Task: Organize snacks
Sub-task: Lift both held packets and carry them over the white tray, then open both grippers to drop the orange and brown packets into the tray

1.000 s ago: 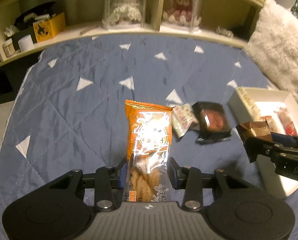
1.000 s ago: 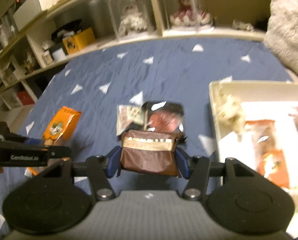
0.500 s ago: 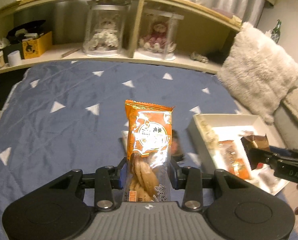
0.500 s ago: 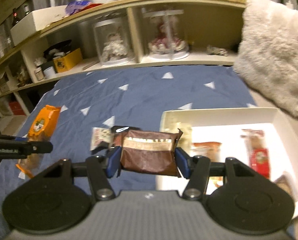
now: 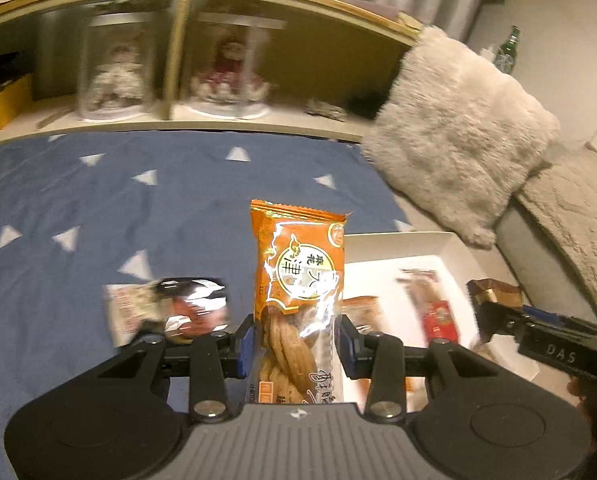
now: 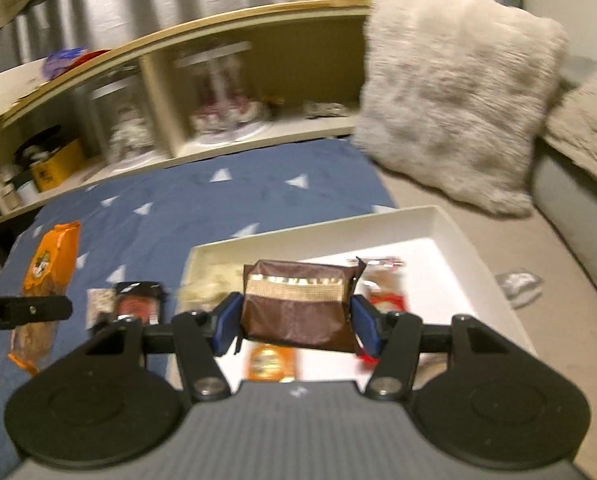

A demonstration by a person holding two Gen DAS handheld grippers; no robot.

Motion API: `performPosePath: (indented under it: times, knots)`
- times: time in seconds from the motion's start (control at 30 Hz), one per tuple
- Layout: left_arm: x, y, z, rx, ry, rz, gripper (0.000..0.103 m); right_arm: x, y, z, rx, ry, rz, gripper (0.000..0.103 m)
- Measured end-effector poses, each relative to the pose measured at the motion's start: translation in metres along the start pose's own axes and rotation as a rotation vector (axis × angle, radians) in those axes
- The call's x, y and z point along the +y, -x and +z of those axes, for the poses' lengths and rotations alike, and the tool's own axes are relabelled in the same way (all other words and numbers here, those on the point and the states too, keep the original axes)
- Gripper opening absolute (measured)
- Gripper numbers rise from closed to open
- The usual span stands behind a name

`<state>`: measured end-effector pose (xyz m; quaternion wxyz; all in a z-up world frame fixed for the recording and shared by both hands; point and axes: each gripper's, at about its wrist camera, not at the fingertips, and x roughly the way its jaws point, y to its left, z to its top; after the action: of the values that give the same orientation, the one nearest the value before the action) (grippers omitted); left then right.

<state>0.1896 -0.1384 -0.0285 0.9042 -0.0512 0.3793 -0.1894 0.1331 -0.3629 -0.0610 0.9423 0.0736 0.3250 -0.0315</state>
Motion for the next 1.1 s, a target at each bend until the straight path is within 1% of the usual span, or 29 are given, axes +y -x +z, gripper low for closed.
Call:
performPosePath:
  times: [0.2,0.37,0.47,0.57,0.73,0.9,1.0,1.1]
  knots:
    - [-0.043,-0.038,0.004,0.031,0.018,-0.075,0.042,-0.030,-0.006,0.000,-0.006,-0.054,-0.034,0.064]
    - [-0.069,-0.077,-0.001,0.090,0.084,-0.161,0.042,-0.054,-0.014,-0.005,0.009,-0.114,-0.072,0.064]
    - [-0.080,-0.101,-0.003,0.131,0.115,-0.186,0.042,-0.069,-0.022,-0.004,0.011,-0.158,-0.077,0.064]
    - [-0.086,-0.124,-0.004,0.159,0.141,-0.192,0.042,-0.085,-0.029,-0.005,0.008,-0.197,-0.096,0.064]
    - [-0.090,-0.155,-0.005,0.185,0.196,-0.206,0.042,-0.107,-0.046,-0.009,0.024,-0.252,-0.122,0.064]
    - [-0.087,-0.176,-0.003,0.199,0.216,-0.175,0.043,-0.122,-0.065,-0.008,0.028,-0.283,-0.126,0.064]
    - [-0.079,-0.187,0.001,0.190,0.219,-0.137,0.043,-0.128,-0.074,-0.005,0.034,-0.300,-0.130,0.064]
    - [-0.073,-0.193,0.006,0.167,0.220,-0.123,0.042,-0.135,-0.084,-0.001,0.034,-0.325,-0.131,0.064]
